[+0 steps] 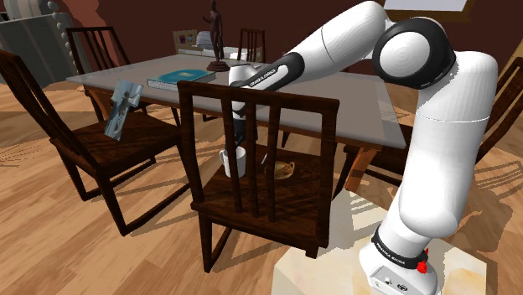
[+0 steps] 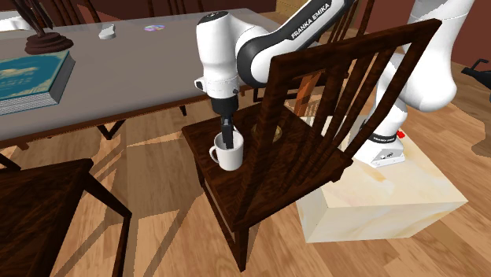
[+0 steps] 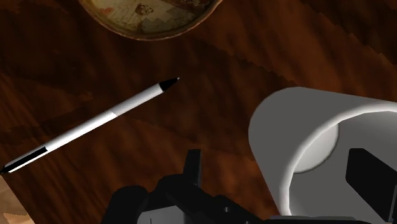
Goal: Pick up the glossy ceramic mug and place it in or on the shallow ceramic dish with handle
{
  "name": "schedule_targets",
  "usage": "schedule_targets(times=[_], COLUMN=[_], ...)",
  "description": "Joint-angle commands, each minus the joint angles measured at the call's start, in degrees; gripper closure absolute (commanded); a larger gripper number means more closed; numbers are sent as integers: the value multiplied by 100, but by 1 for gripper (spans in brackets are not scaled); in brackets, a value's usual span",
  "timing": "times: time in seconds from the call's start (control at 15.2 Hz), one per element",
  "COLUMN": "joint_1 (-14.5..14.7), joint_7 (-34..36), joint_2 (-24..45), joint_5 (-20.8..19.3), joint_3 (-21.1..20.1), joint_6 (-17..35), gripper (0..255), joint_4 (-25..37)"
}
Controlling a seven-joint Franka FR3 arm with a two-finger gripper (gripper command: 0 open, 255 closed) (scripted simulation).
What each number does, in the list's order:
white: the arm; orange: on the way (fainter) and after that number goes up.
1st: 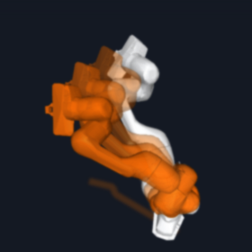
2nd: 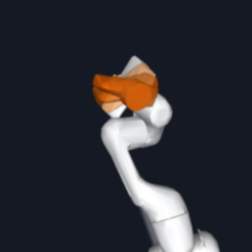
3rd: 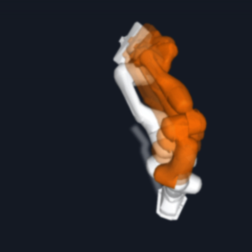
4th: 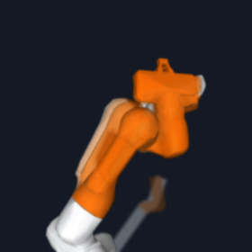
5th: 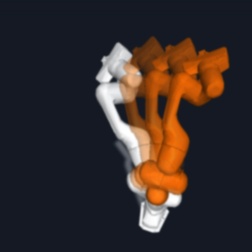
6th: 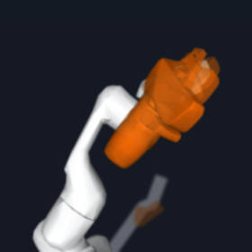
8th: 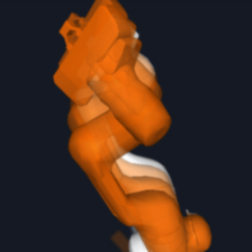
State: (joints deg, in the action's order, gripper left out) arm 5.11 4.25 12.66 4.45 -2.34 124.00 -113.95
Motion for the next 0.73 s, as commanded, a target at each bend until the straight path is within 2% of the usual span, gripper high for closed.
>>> schedule_targets(times=[0.0, 0.66], joint_1=[0, 0], joint_7=[0, 5], joint_2=[0, -38], joint_5=[0, -2], joint_3=[0, 0], joint_6=[0, -67], gripper=[255, 255], joint_4=[0, 29])
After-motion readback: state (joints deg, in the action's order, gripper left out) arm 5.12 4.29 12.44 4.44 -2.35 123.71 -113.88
